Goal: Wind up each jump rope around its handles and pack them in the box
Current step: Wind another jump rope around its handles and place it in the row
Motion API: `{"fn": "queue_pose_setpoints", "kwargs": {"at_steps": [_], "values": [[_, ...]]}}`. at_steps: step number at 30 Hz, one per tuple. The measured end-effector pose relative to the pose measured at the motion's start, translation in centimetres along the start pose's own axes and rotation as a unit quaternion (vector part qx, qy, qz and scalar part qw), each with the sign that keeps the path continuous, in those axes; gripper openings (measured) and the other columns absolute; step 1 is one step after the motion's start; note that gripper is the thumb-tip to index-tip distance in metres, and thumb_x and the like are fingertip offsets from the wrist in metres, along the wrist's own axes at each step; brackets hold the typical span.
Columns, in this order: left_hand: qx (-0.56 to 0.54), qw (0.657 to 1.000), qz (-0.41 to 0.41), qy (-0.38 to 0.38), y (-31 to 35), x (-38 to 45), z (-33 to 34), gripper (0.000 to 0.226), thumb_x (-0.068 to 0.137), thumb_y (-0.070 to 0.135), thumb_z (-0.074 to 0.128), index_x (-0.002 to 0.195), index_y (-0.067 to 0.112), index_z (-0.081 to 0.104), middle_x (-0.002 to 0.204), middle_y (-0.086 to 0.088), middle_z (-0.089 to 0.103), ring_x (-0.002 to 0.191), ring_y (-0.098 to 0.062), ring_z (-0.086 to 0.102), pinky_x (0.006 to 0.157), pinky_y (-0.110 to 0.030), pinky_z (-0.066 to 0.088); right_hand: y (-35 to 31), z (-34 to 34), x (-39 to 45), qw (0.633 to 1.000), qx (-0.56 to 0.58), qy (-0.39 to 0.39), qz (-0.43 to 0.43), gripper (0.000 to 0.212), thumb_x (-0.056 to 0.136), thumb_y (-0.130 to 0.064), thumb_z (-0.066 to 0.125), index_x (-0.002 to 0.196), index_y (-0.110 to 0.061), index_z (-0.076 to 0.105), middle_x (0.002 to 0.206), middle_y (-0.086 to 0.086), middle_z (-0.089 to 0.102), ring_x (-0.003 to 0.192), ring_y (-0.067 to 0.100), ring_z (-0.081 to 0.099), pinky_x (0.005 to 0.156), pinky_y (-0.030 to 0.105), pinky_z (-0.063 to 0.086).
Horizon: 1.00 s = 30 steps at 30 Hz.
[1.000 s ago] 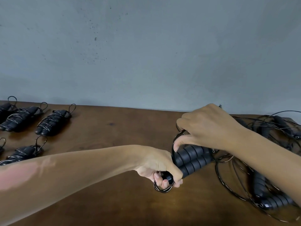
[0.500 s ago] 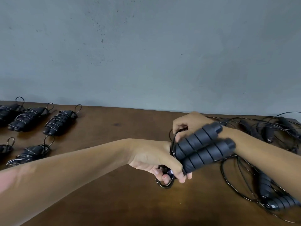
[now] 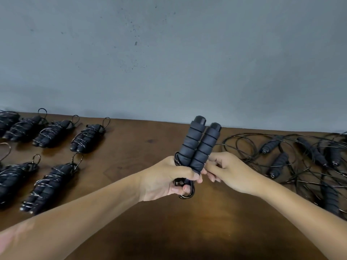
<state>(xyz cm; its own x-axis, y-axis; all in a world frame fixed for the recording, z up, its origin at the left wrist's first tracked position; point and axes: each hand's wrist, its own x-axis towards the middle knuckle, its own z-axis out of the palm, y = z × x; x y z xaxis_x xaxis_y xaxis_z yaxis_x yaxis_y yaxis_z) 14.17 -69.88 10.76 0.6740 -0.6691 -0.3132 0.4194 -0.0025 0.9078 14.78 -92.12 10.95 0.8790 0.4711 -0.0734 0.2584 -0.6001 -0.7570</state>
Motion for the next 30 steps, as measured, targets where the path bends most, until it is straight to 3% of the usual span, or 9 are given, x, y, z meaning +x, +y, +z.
{"fn": "queue_pose_setpoints", "kwargs": {"at_steps": [3,9,13,16,19,24,30], "values": [[-0.036,0.998,0.016,0.046,-0.7,-0.5,-1.3,0.031,0.090,0.010,0.066,0.121,0.006,0.065,0.096,-0.007,0.063,0.063,-0.015,0.047,0.068,-0.032,0.025,-0.8,0.6,0.0,0.999,-0.034,-0.004,0.015,0.028,0.106,-0.035,0.049,0.087,-0.027,0.067,0.069,-0.001,0.068,0.057,0.007,0.057,0.071,0.023,0.051],[-0.117,0.987,0.031,0.107,-1.4,-1.7,-3.8,0.033,0.089,0.010,0.070,0.119,0.011,0.057,0.094,-0.011,0.063,0.062,-0.018,0.049,0.067,-0.032,0.026,-1.0,2.0,0.7,0.995,-0.095,-0.032,0.016,0.011,0.106,-0.036,0.049,0.105,-0.039,0.059,0.075,-0.008,0.068,0.064,0.013,0.064,0.074,0.038,0.057],[-0.141,0.979,0.046,0.136,-1.4,-2.2,-5.2,0.041,0.094,0.007,0.070,0.133,0.002,0.058,0.094,-0.011,0.063,0.061,-0.017,0.047,0.064,-0.029,0.026,-1.0,2.4,1.0,0.982,-0.185,-0.044,0.015,0.023,0.107,-0.041,0.045,0.127,-0.052,0.046,0.075,-0.011,0.065,0.070,0.010,0.065,0.070,0.036,0.058],[-0.179,0.969,0.061,0.161,-1.2,-2.5,-6.7,0.037,0.097,0.007,0.065,0.133,0.003,0.058,0.091,-0.012,0.062,0.059,-0.016,0.044,0.050,-0.020,0.032,-0.9,2.3,1.2,0.981,-0.187,-0.043,0.025,0.011,0.105,-0.045,0.045,0.109,-0.045,0.056,0.075,-0.010,0.065,0.067,0.012,0.064,0.069,0.041,0.058],[-0.179,0.963,0.067,0.192,-1.1,-2.8,-8.9,0.040,0.090,0.013,0.073,0.127,0.004,0.059,0.092,-0.013,0.064,0.059,-0.016,0.044,0.046,-0.019,0.035,-0.9,2.5,1.5,0.975,-0.216,-0.031,0.035,0.027,0.105,-0.048,0.043,0.085,-0.032,0.052,0.072,-0.007,0.063,0.065,0.012,0.062,0.068,0.043,0.055],[-0.151,0.964,0.018,0.218,-2.0,-3.5,-11.1,0.051,0.073,0.023,0.086,0.116,0.009,0.063,0.091,-0.011,0.068,0.060,-0.018,0.047,0.048,-0.019,0.037,-3.5,2.9,2.0,0.941,-0.337,-0.022,-0.009,0.026,0.107,-0.051,0.029,0.100,-0.035,0.048,0.077,-0.011,0.055,0.073,0.008,0.054,0.065,0.027,0.043],[-0.158,0.963,-0.015,0.216,-2.9,-3.7,-12.0,0.044,0.080,0.022,0.086,0.115,0.008,0.064,0.088,-0.013,0.068,0.056,-0.017,0.048,0.045,-0.019,0.040,-9.8,4.4,2.5,0.907,-0.413,-0.052,-0.058,0.030,0.108,-0.049,0.020,0.112,-0.036,0.046,0.090,-0.011,0.057,0.077,0.011,0.054,0.074,0.030,0.049]]}}
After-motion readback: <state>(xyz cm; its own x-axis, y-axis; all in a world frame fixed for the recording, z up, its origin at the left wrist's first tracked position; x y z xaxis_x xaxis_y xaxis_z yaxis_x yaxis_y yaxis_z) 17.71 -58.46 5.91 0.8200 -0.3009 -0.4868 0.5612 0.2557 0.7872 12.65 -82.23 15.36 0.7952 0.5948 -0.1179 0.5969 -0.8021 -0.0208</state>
